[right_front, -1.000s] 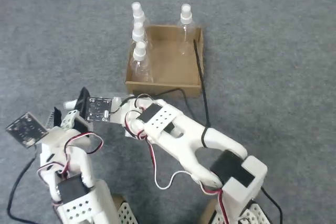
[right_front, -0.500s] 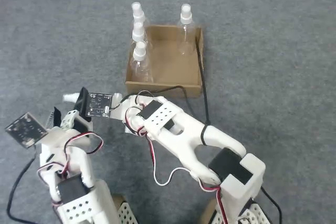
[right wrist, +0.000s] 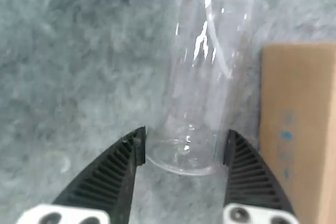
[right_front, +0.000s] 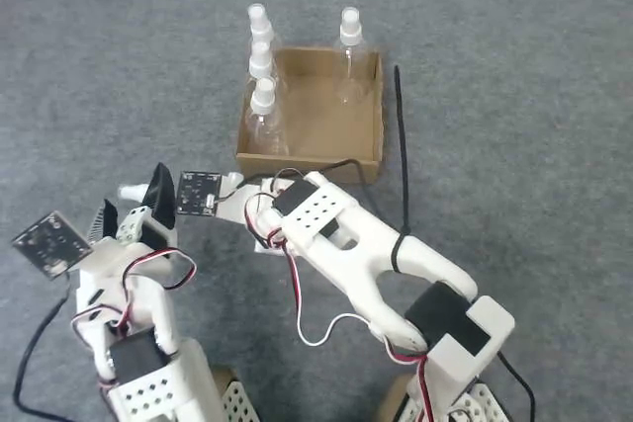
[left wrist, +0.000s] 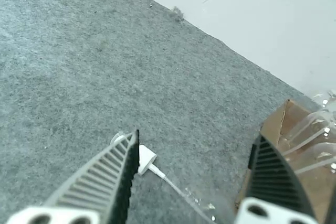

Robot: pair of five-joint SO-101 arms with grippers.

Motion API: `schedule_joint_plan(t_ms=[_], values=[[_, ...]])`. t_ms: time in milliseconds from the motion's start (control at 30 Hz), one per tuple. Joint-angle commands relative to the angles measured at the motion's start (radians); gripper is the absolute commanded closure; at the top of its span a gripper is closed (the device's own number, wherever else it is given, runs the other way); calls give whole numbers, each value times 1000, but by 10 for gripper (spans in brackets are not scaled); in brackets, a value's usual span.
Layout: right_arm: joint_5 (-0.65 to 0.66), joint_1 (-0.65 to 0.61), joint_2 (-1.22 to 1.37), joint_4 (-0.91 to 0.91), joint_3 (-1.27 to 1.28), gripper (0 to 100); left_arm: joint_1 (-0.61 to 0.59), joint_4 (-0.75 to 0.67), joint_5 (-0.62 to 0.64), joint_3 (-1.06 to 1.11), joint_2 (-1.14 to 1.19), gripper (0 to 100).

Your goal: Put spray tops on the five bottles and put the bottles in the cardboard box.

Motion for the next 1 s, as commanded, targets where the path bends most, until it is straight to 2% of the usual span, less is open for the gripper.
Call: schedule_joint_plan(t_ms=[0,333,600,967], values=[[9,16,-81,56,-34,833,3,-32,-3,-38,-26,684],[18,114,-206,274,-34,833,3,-32,-3,-38,-26,684],[227,209,-242,440,-31,833,3,-32,-3,-38,-26,684],[302,289,-251,630,-37,833,3,-34,-3,-38,-26,684]])
